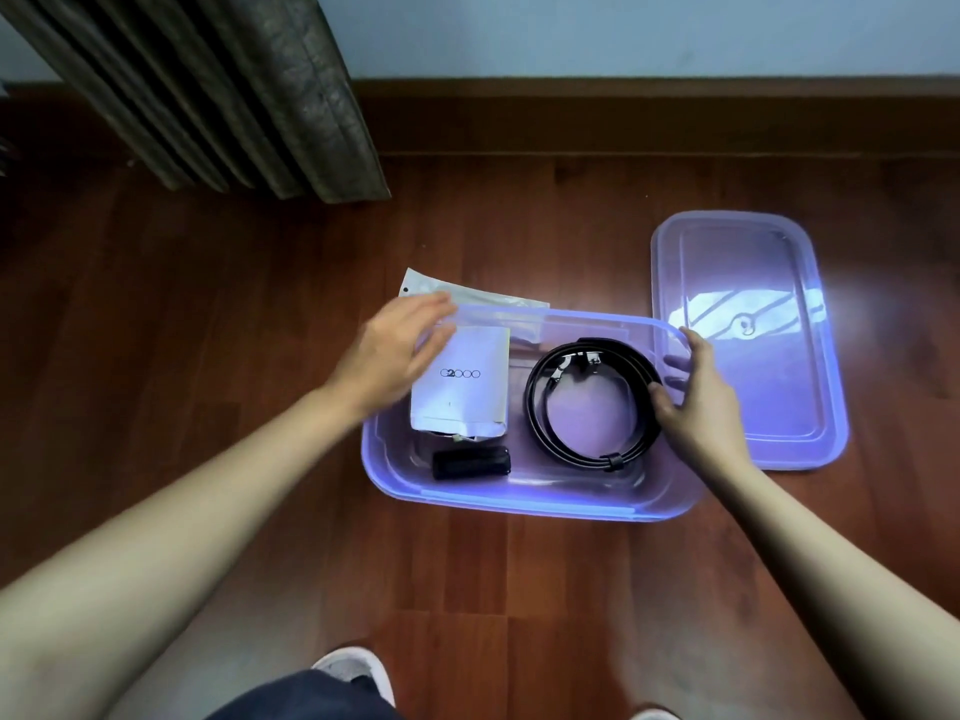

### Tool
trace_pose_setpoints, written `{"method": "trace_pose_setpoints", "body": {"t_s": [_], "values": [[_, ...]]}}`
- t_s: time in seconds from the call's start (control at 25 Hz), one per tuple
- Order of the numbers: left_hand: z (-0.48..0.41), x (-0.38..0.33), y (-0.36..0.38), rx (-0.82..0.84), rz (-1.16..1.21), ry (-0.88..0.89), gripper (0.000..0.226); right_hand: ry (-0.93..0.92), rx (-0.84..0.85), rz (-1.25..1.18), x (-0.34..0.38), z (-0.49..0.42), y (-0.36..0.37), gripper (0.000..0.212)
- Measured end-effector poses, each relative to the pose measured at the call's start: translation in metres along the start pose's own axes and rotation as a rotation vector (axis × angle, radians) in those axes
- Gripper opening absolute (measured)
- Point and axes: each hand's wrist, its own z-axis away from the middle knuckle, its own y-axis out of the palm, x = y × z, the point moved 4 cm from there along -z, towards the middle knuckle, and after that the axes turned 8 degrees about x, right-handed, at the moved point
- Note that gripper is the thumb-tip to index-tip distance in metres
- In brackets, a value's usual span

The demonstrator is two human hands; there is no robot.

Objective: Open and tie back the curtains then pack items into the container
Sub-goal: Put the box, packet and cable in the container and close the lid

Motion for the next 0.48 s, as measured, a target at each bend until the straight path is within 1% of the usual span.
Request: {"method": "trace_pose_setpoints", "body": {"t_s": [0.08, 0.12, 0.16, 0.24, 0.28, 0.32, 0.36, 0.4, 0.44, 0.48], "values": [[-0.039, 0.024, -0.007, 0.037, 0.033, -0.112, 0.027, 0.003, -0.004, -0.010, 0.000, -0.001, 0.000, 0.062], [-0.058, 0.036, -0.009, 0.086, 0.029, -0.200, 0.026, 0.005, -0.007, -0.015, 0.000, -0.001, 0.000, 0.062], [-0.074, 0.050, -0.007, 0.148, 0.023, -0.330, 0.029, 0.005, -0.009, -0.016, 0.000, -0.001, 0.000, 0.062], [-0.088, 0.077, 0.004, 0.333, -0.015, -0.670, 0.044, 0.006, -0.012, -0.025, -0.002, -0.002, 0.001, 0.062], [-0.086, 0.085, 0.009, 0.443, -0.062, -0.797, 0.053, 0.008, -0.013, -0.035, -0.003, -0.003, 0.002, 0.062], [-0.083, 0.089, 0.015, 0.519, -0.082, -0.861, 0.056, 0.012, -0.014, -0.046, -0.005, -0.003, 0.003, 0.063], [-0.083, 0.090, 0.019, 0.534, -0.045, -0.883, 0.053, 0.014, -0.011, -0.052, -0.006, -0.004, 0.004, 0.063], [-0.084, 0.089, 0.020, 0.491, 0.035, -0.881, 0.044, 0.020, -0.009, -0.033, -0.007, -0.004, 0.005, 0.064], [-0.088, 0.086, 0.020, 0.412, 0.122, -0.847, 0.036, 0.025, -0.026, 0.018, -0.008, -0.004, 0.005, 0.066], [-0.093, 0.079, 0.017, 0.330, 0.169, -0.761, 0.029, 0.021, -0.069, 0.091, -0.007, -0.003, 0.003, 0.067]]}}
